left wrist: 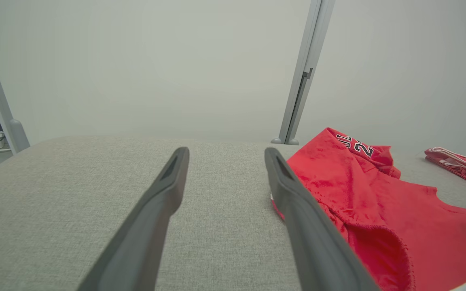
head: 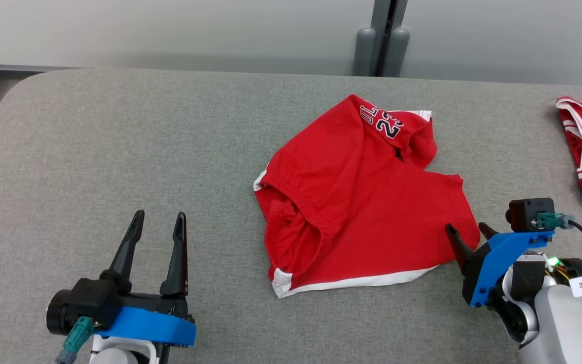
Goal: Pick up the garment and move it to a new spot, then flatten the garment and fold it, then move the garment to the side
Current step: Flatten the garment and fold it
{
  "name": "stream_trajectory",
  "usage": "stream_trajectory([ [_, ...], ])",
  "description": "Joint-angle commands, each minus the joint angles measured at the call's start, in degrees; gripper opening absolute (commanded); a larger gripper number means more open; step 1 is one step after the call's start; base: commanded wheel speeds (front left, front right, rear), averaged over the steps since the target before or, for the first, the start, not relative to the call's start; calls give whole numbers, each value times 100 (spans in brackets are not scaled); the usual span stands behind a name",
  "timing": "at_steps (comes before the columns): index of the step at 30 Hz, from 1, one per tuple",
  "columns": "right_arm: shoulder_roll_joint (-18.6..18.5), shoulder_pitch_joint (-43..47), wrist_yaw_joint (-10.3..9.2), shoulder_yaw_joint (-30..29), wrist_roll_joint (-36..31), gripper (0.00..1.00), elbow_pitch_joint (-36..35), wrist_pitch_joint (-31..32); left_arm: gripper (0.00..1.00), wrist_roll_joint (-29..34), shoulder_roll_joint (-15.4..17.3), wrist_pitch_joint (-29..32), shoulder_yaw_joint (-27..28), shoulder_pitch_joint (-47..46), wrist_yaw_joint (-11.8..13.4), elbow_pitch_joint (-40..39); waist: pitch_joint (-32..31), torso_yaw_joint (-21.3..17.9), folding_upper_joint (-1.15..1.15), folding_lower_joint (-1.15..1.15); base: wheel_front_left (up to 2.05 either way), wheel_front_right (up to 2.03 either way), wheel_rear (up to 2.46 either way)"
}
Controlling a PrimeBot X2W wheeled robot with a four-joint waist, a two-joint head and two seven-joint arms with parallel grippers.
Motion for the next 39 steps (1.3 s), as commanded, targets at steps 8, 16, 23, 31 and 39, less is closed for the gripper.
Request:
stream_trajectory([
  [8,51,-237,3,-186,-291,100,126,179,100,-11,10,-25,-18,-141,-38,-34,174,158,1,0,0,0,0],
  [16,-2,-373,3,-34,-319,0,299,56,100,-5,0,-25,0,-156,-37,-21,229,198,1,0,0,0,0],
  [23,58,4,3,143,-157,0,-228,-162,100,6,-22,-26,51,-73,-37,31,87,112,1,0,0,0,0],
  [31,200,959,3,258,71,0,-1835,141,100,4,-5,-25,96,31,-37,33,-100,-27,1,0,0,0,0],
  [39,216,1345,3,61,11,0,-2526,459,100,11,8,-25,105,57,-37,2,-126,-95,1,0,0,0,0],
])
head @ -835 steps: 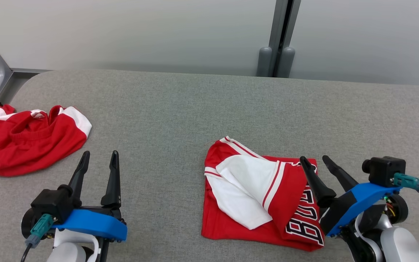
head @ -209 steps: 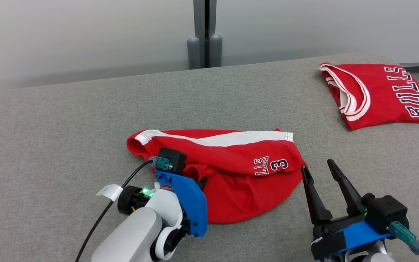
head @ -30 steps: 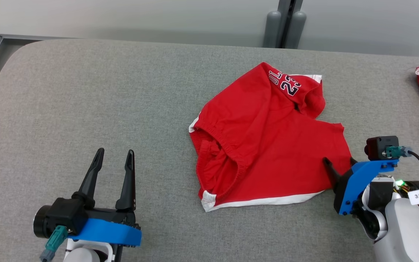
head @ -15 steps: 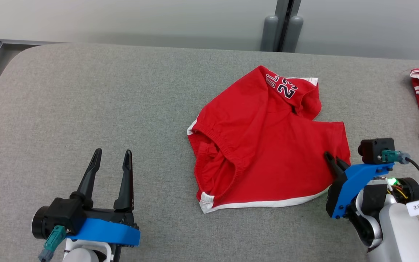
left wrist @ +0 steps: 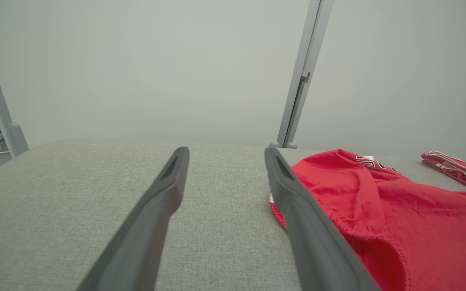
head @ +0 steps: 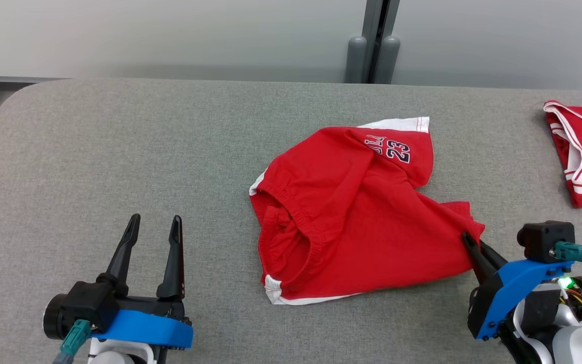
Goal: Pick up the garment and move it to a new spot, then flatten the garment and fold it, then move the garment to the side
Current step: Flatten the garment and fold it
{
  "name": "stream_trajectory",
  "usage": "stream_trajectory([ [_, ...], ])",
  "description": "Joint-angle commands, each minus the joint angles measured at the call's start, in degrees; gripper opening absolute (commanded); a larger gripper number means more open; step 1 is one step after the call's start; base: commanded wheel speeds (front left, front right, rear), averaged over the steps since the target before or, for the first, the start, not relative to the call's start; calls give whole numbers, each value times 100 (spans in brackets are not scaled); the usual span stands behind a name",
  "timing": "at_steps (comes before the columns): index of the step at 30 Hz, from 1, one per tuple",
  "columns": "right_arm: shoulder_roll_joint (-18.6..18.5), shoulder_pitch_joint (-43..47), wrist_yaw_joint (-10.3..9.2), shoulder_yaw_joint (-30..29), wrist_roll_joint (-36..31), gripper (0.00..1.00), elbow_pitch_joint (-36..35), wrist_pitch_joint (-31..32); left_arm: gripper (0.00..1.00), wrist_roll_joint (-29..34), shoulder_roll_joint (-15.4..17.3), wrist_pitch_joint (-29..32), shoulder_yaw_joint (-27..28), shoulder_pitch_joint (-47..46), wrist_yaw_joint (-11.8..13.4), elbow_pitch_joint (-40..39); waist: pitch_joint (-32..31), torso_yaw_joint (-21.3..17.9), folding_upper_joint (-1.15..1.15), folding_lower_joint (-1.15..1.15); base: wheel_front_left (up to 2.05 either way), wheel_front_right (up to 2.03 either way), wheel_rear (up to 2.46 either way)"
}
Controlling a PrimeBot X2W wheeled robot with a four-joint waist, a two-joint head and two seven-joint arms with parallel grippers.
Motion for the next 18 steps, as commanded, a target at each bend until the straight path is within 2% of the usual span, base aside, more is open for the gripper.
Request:
stream_trajectory([
  [1,0,-10,3,-41,-66,0,74,22,100,12,14,-25,9,-8,-36,-17,5,3,0,0,0,0,0],
  [3,-5,-151,2,-192,-261,0,333,67,100,13,11,-26,-28,-48,-36,-5,12,26,0,0,0,0,0],
  [4,-3,-204,3,-269,-366,36,493,77,100,11,10,-25,-49,-68,-36,6,9,46,0,0,0,0,0],
  [5,-3,-258,3,-363,-428,100,656,40,100,8,9,-26,-80,-80,-36,18,1,68,0,0,0,0,0],
  [12,-4,-324,3,-701,-494,100,1311,-578,100,-57,31,-25,-89,27,-36,154,-194,110,0,0,0,0,0],
  [18,-4,-42,3,-839,-616,100,1178,-1447,100,-104,0,-25,-9,198,-36,207,-451,-16,0,0,0,0,0],
])
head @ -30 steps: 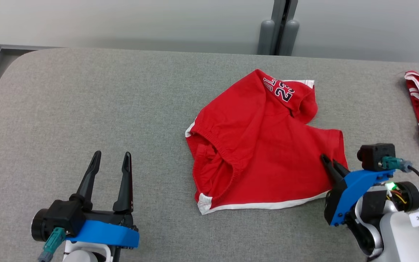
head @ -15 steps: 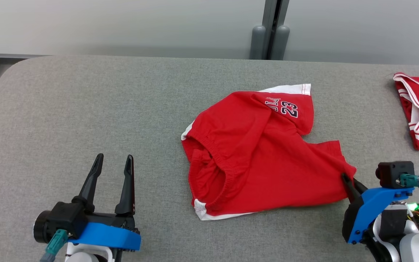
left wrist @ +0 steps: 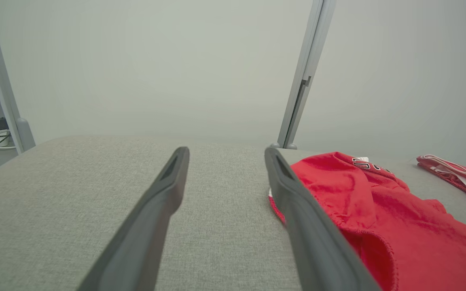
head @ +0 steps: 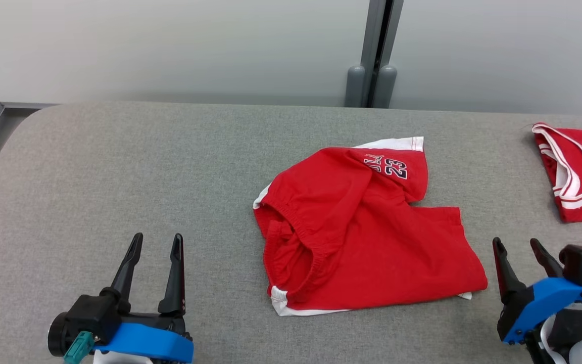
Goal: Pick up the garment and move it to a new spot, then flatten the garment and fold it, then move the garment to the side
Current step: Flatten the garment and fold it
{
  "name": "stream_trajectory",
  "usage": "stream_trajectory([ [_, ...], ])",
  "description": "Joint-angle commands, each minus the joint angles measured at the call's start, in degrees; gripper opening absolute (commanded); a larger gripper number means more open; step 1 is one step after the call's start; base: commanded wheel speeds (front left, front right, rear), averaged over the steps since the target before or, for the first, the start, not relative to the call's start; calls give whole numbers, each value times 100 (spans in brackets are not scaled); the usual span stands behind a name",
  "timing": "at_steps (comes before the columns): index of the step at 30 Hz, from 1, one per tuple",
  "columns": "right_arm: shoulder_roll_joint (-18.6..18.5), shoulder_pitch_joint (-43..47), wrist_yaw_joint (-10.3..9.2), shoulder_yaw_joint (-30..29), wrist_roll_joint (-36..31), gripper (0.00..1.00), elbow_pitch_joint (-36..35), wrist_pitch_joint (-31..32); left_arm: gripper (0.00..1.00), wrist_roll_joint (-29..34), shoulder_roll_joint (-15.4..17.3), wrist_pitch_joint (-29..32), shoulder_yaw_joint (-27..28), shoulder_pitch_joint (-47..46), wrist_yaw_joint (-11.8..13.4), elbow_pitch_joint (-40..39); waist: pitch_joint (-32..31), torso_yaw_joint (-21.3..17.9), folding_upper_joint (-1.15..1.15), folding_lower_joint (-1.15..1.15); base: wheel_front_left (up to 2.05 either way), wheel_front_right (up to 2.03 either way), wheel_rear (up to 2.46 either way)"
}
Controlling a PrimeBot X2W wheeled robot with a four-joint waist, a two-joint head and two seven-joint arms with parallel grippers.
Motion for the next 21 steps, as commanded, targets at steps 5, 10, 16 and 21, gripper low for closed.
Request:
stream_trajectory([
  [5,-12,352,3,-6,-69,100,-197,-639,100,-22,-41,-25,87,161,-36,38,-252,-170,0,0,0,0,0],
  [10,-11,540,3,46,5,100,-272,-1262,100,-24,-61,-25,166,292,-34,101,-403,-270,0,0,0,0,0],
  [16,-13,736,3,203,119,100,-214,-1658,100,-8,-55,-25,251,468,-35,176,-584,-343,0,0,0,0,0],
  [21,-13,838,3,288,204,100,-147,-1742,100,16,-55,-25,303,591,-35,202,-695,-404,0,0,0,0,0],
])
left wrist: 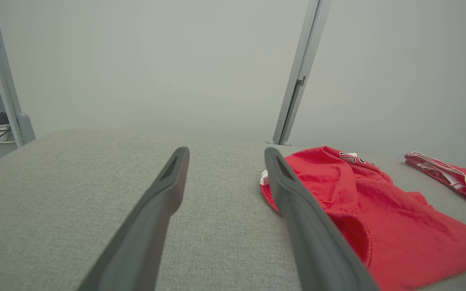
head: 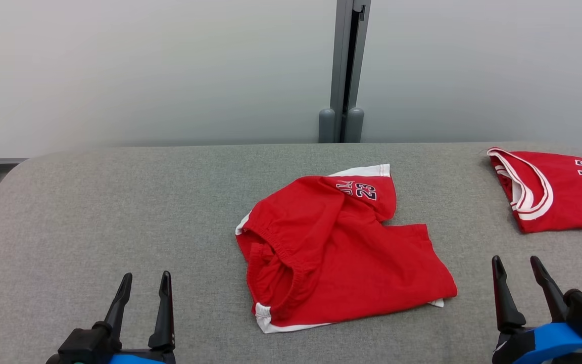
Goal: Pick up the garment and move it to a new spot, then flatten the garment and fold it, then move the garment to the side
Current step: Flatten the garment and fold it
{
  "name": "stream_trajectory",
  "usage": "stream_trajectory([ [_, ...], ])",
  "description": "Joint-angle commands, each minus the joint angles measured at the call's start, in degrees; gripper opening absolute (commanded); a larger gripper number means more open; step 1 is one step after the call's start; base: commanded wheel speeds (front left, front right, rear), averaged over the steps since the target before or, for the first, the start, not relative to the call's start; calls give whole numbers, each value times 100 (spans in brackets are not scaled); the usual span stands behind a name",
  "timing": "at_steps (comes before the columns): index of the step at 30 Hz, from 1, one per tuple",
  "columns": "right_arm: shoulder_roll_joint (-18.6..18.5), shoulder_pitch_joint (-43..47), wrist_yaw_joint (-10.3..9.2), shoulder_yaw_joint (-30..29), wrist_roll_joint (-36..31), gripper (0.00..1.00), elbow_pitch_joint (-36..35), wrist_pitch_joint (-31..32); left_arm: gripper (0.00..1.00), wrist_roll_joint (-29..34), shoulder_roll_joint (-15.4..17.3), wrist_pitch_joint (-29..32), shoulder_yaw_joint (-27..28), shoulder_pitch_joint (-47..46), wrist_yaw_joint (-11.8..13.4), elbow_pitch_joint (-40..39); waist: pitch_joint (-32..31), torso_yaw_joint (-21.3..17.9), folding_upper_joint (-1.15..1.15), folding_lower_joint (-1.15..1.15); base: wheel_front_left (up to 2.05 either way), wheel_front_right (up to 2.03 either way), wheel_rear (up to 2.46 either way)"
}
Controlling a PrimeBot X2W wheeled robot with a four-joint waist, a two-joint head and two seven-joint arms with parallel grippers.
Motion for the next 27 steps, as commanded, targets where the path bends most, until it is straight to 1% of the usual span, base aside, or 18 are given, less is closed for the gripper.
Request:
stream_trajectory([
  [1,-14,81,3,11,71,100,23,-36,100,23,4,-27,26,53,-35,9,-28,-18,0,1,0,0,0],
  [11,-13,107,3,116,169,100,119,-6,100,50,8,-26,6,130,-35,91,-78,-20,0,1,0,0,0],
  [18,-14,68,3,272,-2,100,57,-20,100,15,9,-26,-43,57,-36,147,-57,27,0,1,0,0,0],
  [23,-14,89,3,322,37,100,27,8,100,-1,17,-25,-54,13,-36,166,-21,23,0,1,0,0,0],
  [25,-14,114,3,320,47,100,20,62,100,17,18,20,-118,-47,-36,153,2,17,0,1,0,0,0],
  [27,-14,132,3,306,55,100,53,133,100,42,16,106,-296,-127,-36,117,37,13,0,1,0,0,0],
])
